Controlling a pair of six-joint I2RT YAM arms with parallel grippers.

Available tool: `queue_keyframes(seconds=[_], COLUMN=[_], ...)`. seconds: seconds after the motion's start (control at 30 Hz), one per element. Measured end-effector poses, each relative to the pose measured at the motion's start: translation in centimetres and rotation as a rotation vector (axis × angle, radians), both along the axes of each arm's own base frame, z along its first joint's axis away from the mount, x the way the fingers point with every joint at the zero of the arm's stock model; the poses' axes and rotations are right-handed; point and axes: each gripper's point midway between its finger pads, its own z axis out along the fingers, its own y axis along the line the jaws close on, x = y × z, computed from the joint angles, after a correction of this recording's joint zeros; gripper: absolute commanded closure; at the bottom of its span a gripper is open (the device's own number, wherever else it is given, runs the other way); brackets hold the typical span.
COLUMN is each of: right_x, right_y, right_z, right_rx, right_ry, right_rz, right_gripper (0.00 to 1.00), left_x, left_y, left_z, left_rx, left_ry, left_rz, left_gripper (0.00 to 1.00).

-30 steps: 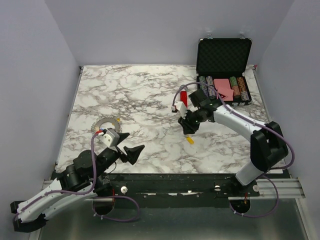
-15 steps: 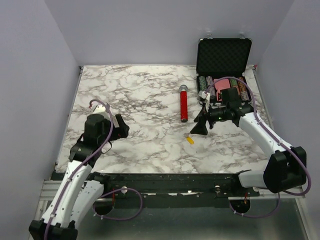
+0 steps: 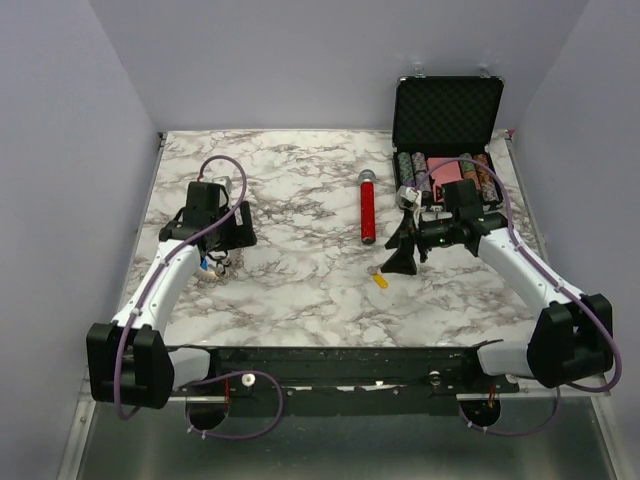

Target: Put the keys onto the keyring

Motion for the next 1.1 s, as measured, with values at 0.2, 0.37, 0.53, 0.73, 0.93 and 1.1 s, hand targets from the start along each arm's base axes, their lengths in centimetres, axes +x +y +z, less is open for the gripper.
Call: queue_keyframes(seconds=[0.2, 0.37, 0.53, 0.73, 0.93, 1.1], right_x=[-0.1, -0.1, -0.2, -0.3, -0.4, -0.5], right_y=[0.0, 0.0, 0.1, 0.1, 0.1, 0.2], right_z=[0.5, 0.6, 0.6, 0.6, 0.6, 0.7], right_rx=[0.013, 0.016, 0.021, 0.028, 0.032, 0.038], right_ry=[-0.024, -0.031, -0.035, -0.046, -0.06, -0.068], right_rz=[0.009, 0.015, 0.023, 0.037, 0.053, 0.063], right_gripper=[0.11, 0.11, 0.11, 0.11, 0.11, 0.11], left_x=[1.2, 1.1, 1.1, 1.0, 0.8, 0.6], left_y=[0.4, 0.5, 0.6, 0.7, 0.9, 0.9], left_z=[-0.4, -1.8, -2.2, -2.5, -2.9, -3.2], left_rx=[0.038, 0.061, 0.072, 0.082, 0.109, 0.144], left_ry=[0.014, 0.056, 0.069, 0.071, 0.075, 0.077], left_rz=[-0.033, -0.058, -0.071, -0.08, -0.087, -0.101], left_gripper=[0.14, 0.17, 0.17, 0.17, 0.17, 0.17])
